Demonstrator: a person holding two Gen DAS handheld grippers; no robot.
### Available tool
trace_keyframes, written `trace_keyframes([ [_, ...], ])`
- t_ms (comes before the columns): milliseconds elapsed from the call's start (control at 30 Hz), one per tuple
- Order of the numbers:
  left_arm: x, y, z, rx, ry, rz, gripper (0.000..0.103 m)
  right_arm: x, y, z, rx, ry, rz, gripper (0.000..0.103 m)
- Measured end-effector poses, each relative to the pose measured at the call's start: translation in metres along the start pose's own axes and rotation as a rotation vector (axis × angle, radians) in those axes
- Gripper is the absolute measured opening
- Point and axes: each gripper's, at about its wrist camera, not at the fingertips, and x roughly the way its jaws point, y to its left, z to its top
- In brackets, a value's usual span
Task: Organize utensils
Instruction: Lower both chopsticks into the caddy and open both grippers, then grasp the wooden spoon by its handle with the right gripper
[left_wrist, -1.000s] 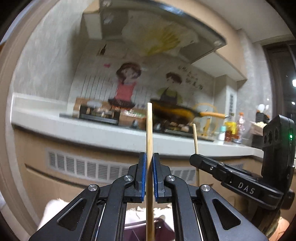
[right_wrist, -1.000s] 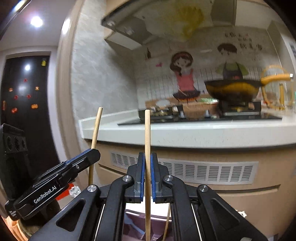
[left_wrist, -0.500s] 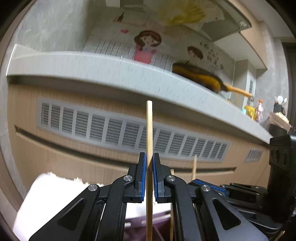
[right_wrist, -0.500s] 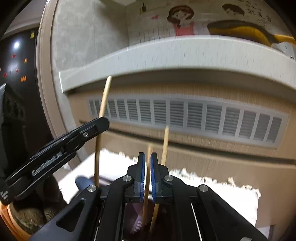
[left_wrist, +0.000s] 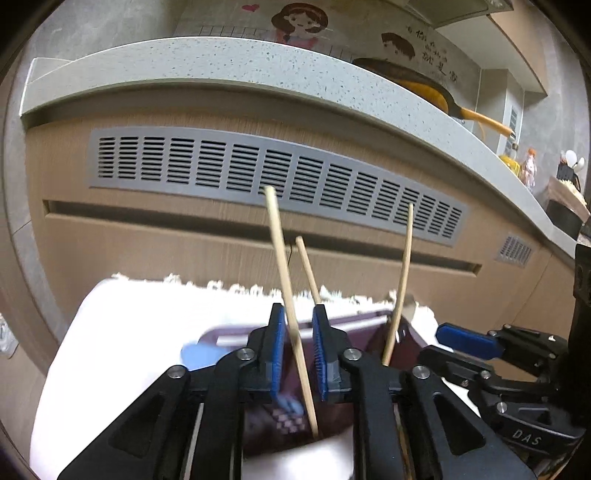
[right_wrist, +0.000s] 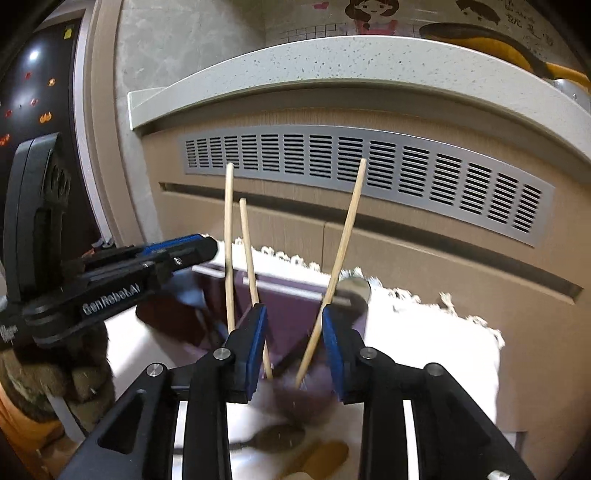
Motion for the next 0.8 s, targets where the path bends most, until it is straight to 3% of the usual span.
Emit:
trace_keyframes([
  [67, -0.013, -0.004, -0.007, 0.005, 0.022, 0.003, 0.040, -0.007, -0.001, -0.010, 0.005, 0.021, -0.016, 0.037],
  [133, -0.023, -0.008, -0.015, 0.021, 0.041, 0.007, 0.052, -0.011, -0.001, -0.021, 0.009, 0.046, -0.031, 0.046],
  [267, -0.044, -0.015, -0.038, 0.074, 0.094, 0.017, 0.058, -0.018, 0.002, -0.048, 0.007, 0.095, -0.049, 0.052],
  [400, -0.055, -0.020, -0.068, 0.109, 0.188, -0.016, 0.059, -0.025, 0.002, -0.072, 0.034, 0.135, -0.060, 0.061],
  [600, -0.055, -0.035, -0.116, 0.185, 0.353, -0.127, 0.059, -0.031, -0.005, -0.104, 0.088, 0.203, -0.071, 0.068],
  [800, -0.055, -0.040, -0.141, 0.173, 0.421, -0.122, 0.059, -0.018, -0.011, -0.111, 0.068, 0.238, -0.116, 0.071],
])
